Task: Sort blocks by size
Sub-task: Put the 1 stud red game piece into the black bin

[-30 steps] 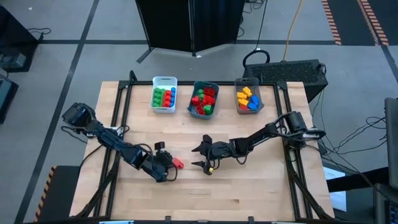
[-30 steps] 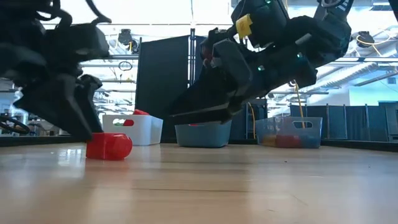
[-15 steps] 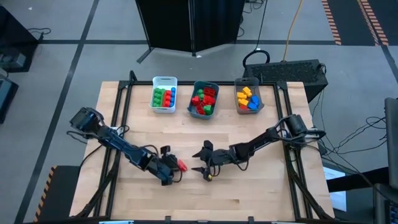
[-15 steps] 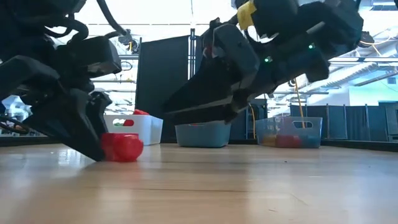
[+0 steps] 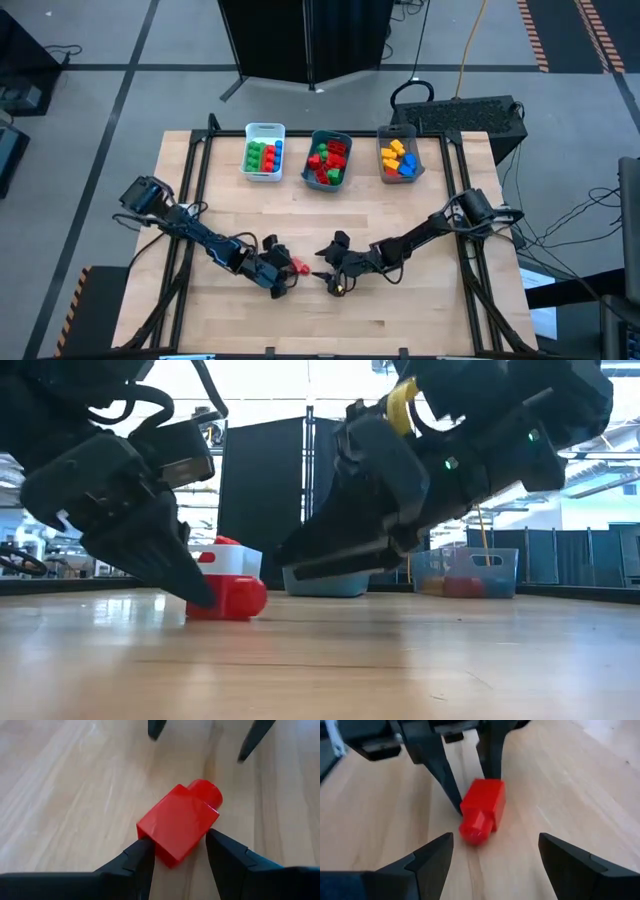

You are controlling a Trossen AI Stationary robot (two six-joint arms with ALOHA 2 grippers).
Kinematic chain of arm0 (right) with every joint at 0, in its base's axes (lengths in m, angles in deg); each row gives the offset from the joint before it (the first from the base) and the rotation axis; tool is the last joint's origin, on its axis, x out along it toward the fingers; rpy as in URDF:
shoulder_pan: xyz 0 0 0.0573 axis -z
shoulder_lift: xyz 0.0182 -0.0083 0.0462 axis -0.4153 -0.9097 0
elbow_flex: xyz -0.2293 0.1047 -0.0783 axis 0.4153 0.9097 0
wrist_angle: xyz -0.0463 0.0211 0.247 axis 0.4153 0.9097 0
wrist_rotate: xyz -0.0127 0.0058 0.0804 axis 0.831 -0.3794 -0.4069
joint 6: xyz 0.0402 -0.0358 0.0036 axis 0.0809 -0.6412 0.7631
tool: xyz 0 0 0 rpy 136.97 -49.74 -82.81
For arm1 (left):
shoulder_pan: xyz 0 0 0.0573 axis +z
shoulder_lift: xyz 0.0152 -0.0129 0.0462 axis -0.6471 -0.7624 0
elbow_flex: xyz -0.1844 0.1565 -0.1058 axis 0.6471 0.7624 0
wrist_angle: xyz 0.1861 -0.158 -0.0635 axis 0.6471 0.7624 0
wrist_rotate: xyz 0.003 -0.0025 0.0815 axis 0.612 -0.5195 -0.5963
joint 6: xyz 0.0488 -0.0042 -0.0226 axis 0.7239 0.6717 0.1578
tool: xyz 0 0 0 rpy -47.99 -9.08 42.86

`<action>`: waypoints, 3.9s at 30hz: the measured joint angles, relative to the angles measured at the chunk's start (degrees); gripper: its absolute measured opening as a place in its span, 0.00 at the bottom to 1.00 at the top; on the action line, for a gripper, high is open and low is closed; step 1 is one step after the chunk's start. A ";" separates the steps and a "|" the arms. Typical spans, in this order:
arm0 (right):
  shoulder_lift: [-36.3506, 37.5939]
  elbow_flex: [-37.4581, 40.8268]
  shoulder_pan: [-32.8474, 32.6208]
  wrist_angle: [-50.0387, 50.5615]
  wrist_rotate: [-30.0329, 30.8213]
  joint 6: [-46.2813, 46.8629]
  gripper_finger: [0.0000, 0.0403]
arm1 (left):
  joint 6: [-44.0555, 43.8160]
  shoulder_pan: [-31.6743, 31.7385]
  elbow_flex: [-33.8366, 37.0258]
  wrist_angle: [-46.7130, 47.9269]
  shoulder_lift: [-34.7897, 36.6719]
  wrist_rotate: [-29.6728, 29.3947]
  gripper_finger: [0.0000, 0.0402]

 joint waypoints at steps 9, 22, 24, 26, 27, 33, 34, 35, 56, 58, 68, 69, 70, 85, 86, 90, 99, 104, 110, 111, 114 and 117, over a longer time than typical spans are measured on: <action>-6.78 -4.02 -0.44 0.05 1.25 -2.25 0.69 | 0.08 0.31 -1.75 -4.81 -4.75 -2.44 0.40; -8.73 -9.03 0.54 6.88 0.55 -3.83 0.65 | 6.69 0.50 -2.59 -6.39 -5.74 4.81 0.40; -8.75 -9.09 0.52 7.35 0.33 -3.77 0.62 | 7.98 0.49 -2.56 -6.20 -5.30 6.21 0.40; -8.76 -9.11 0.52 7.72 0.14 -3.70 0.58 | 8.88 0.49 -2.56 -6.12 -5.23 6.88 0.40; -8.78 -9.11 0.52 7.95 0.10 -3.64 0.56 | 9.21 0.51 -2.56 -5.76 -4.94 7.21 0.40; -8.78 -9.07 0.57 9.62 0.49 -3.37 0.43 | 9.93 0.04 -2.64 -0.82 -3.15 11.04 0.40; -8.78 -9.03 0.58 9.70 0.23 -3.35 0.40 | 9.89 0.13 -2.64 0.34 -2.95 11.38 0.40; -8.78 -9.03 0.64 9.78 -0.08 -3.31 0.38 | 9.76 0.17 -2.69 1.44 -2.72 11.39 0.40; 0.58 -8.60 0.16 23.60 1.77 -9.58 0.29 | 9.31 -0.06 -2.58 9.25 0.44 8.56 0.40; 2.89 -8.66 0.44 27.31 4.28 -10.69 0.29 | 9.38 -0.06 -2.56 9.37 0.44 7.82 0.40; 11.87 -8.68 2.11 46.72 9.92 -10.89 0.29 | 10.64 0.03 -2.51 9.48 0.44 5.83 0.40; 12.70 -8.68 2.14 48.50 10.91 -10.77 0.29 | 10.64 0.03 -2.51 9.46 0.44 5.70 0.40; 13.56 -8.68 2.14 50.19 11.71 -10.66 0.29 | 10.64 0.04 -2.51 9.45 0.44 5.60 0.40; 34.50 2.33 3.26 63.97 21.36 -3.01 0.30 | 17.02 5.10 -2.29 -0.18 0.22 0.26 0.40; 36.70 4.20 3.83 64.39 21.68 -2.48 0.30 | 18.64 6.03 -2.33 -1.28 0.22 0.63 0.40; 45.51 11.21 7.84 64.50 22.30 -1.21 0.30 | 26.06 10.82 -2.36 -6.29 0.22 1.39 0.40; 60.37 21.58 20.35 64.35 22.23 -0.66 0.30 | 32.21 26.44 -2.49 -23.70 -3.78 15.72 0.40; 62.50 24.46 26.62 62.64 22.17 -5.84 0.30 | 33.59 31.86 -2.56 -25.22 -5.09 17.85 0.40; 62.46 27.90 36.40 49.86 20.10 -15.77 0.30 | 35.33 36.46 -6.00 -25.12 -5.09 20.58 0.40; 62.46 27.98 38.17 48.04 18.66 -16.84 0.30 | 35.88 37.05 -6.67 -24.98 -5.09 21.33 0.40; 62.46 27.98 43.46 43.31 12.70 -18.65 0.30 | 36.65 38.55 -8.67 -25.36 -6.23 23.14 0.40; 62.28 27.98 48.56 41.25 8.19 -19.07 0.30 | 36.68 40.02 -10.52 -25.19 -8.58 24.43 0.40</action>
